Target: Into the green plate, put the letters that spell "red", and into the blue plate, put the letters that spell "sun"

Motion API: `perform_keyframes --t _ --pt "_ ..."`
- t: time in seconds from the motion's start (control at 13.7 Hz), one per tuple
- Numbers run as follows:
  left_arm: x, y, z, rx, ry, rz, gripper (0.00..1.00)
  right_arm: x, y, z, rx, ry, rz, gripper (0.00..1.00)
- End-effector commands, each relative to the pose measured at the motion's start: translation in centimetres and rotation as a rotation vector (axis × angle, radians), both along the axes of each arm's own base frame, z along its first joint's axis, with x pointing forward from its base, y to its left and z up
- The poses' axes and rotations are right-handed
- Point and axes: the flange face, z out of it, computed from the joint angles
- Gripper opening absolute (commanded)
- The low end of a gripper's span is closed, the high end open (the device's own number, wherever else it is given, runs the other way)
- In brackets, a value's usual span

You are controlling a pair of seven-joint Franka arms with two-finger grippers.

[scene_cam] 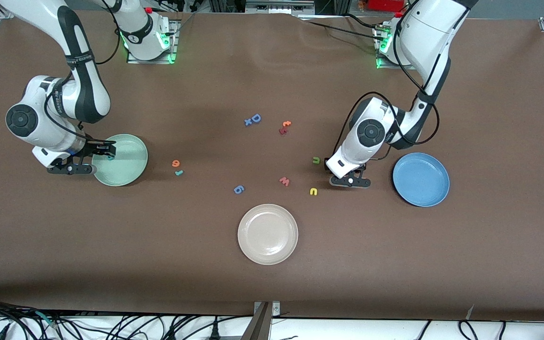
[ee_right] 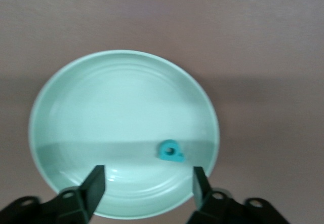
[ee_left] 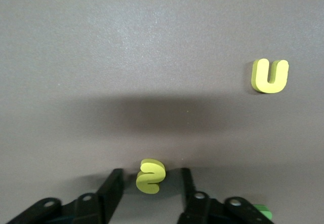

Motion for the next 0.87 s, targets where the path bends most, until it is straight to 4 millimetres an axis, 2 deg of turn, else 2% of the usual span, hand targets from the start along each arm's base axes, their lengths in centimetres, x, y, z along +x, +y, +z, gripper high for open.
perform_keyframes --t 0.0,0.29,0.44,0.58,0.73,0.8 --pt "-0.7 -0.4 0.2 0.021 -0.009 -0.006 0.46 0.2 3.0 0.5 0.050 -0.017 -0.048 0.89" --pt "-0.7 -0.5 0.2 0.020 -0.010 0.007 0.44 0.2 9.5 -0.1 0.051 -0.040 -0.139 0.89" --pt "-0.7 -0.5 0.2 0.020 -0.010 0.007 0.39 0.1 12.9 -0.7 0.049 -0.068 -0.185 0.89" --pt "-0.7 -0.4 0.1 0.021 -0.008 0.007 0.36 -0.2 15.9 -2.2 0.031 -0.097 -0.216 0.88" --pt "-0.7 -0.5 0.1 0.029 -0.013 0.000 0.35 -0.4 17.9 -4.1 0.015 -0.129 -0.234 0.88" --pt "-0.7 -0.5 0.0 0.044 -0.020 0.006 0.34 -0.5 18.2 -4.8 0.009 -0.137 -0.237 0.88"
